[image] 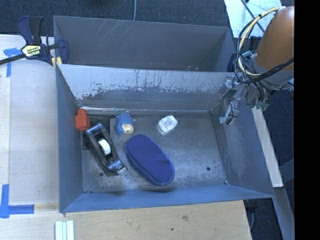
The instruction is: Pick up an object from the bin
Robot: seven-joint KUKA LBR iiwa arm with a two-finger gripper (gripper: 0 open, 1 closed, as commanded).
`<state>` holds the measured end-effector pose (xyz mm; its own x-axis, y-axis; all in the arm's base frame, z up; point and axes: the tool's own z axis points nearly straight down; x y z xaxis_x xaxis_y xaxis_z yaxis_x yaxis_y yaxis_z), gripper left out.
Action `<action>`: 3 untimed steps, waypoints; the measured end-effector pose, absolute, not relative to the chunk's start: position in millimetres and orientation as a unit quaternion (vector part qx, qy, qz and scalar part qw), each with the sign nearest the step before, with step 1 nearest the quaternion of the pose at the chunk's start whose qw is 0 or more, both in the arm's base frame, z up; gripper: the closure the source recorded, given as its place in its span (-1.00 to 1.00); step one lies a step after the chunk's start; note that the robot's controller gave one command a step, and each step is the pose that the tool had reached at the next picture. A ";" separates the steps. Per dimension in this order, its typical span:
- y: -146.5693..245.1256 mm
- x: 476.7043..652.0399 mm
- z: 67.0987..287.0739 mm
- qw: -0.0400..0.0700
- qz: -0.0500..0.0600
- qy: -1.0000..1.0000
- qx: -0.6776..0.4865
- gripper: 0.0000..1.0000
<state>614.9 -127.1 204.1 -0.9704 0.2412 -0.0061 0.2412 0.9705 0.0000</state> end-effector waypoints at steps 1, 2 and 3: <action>-30.2 586.0 197.6 0.001 0.000 0.990 0.142 -1.00; 18.2 625.5 66.4 -0.003 0.000 0.999 0.045 -1.00; 17.7 628.4 71.2 0.002 0.000 0.999 0.045 1.00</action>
Offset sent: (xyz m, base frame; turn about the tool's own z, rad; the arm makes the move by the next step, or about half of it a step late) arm -0.0292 0.0931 -0.0066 0.0474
